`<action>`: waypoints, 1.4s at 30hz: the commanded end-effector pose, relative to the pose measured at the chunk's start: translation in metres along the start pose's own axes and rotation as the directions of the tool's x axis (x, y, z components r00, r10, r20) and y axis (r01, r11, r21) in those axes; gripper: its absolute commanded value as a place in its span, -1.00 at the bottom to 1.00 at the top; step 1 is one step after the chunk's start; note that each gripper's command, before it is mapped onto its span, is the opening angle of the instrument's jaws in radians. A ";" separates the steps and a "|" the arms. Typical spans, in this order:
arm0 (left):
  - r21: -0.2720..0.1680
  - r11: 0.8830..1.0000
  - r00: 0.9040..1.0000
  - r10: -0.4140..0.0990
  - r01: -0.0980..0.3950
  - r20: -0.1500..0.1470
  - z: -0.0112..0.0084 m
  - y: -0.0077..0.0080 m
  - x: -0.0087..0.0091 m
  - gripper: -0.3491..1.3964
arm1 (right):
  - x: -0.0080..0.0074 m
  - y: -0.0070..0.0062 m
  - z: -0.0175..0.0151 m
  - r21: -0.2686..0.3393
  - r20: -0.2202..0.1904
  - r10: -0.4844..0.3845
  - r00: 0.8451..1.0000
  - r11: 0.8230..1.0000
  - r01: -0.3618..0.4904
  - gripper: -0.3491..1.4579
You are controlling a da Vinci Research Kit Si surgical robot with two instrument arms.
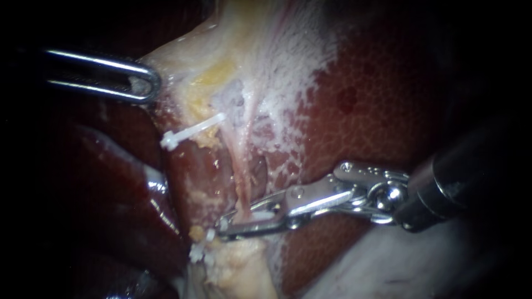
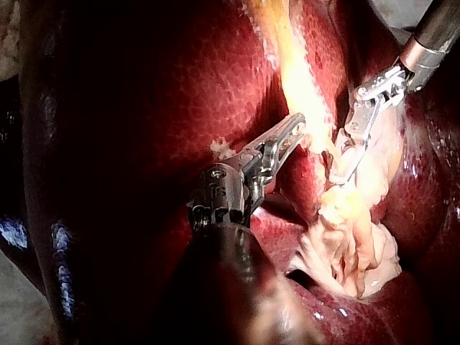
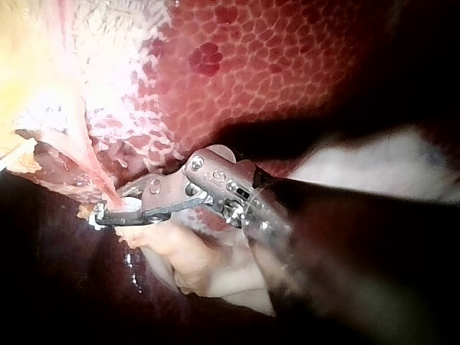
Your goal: Going back first clip right tube
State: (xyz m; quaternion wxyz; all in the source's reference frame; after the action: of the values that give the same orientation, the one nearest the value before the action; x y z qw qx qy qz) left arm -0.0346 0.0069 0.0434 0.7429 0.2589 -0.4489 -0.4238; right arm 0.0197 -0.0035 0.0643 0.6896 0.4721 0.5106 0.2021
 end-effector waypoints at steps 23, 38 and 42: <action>-0.002 1.000 1.000 0.002 -0.002 0.001 0.0002 -0.0001 0.0004 -1.00 | -0.0002 0.0000 0.0008 -0.004 0.009 -0.091 0.996 0.996 0.091 -0.14; -0.001 1.000 1.000 0.002 -0.002 0.001 0.0003 -0.0001 0.0006 -1.00 | 0.0017 -0.0002 -0.0001 -0.143 -0.004 -0.335 0.942 0.933 0.331 0.05; -0.001 1.000 1.000 0.003 -0.003 0.001 0.0002 -0.0001 0.0006 -1.00 | 0.0015 -0.0001 -0.0010 -0.147 -0.002 -0.345 0.939 0.929 0.341 0.05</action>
State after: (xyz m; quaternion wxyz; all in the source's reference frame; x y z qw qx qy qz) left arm -0.0347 0.0062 0.0437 0.7435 0.2578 -0.4490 -0.4232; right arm 0.0192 -0.0019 0.0634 0.7392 0.3222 0.5788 0.1213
